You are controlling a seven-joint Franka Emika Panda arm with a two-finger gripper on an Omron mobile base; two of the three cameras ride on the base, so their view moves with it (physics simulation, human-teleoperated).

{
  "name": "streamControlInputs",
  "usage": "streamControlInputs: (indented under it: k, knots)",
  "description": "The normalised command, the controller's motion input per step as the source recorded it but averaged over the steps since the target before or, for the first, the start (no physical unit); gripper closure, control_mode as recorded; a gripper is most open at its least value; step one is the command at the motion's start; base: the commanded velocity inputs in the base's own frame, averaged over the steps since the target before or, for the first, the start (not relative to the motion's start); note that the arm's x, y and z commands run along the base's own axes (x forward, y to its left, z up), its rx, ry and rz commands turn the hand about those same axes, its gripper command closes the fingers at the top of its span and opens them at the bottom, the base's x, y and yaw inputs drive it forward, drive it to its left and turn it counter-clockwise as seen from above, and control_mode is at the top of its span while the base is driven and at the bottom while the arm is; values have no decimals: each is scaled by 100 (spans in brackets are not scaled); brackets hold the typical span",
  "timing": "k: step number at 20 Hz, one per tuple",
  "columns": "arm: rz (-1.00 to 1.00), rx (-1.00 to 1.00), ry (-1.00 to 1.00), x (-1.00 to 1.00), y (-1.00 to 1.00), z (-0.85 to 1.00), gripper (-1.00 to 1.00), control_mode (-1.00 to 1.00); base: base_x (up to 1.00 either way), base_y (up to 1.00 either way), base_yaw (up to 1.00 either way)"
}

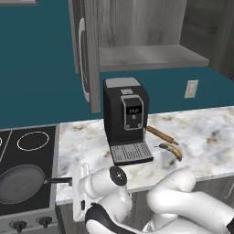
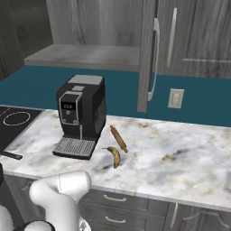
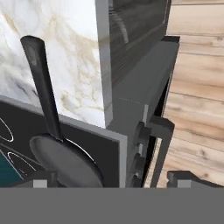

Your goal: Pick the pan from the cabinet and place it on the stove. Then turn on the stove burner for the pan.

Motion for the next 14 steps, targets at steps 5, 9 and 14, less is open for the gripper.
streamControlInputs:
  k: [5, 9, 14]
  knots:
    - [-10, -9, -1, -72, 26, 2, -100, -100, 0, 0, 0]
    - [-9, -8, -1, -77, 24, 24, -100, -100, 0, 0, 0]
    - [-5, -7, -2, -88, 40, 56, -100, -100, 0, 0, 0]
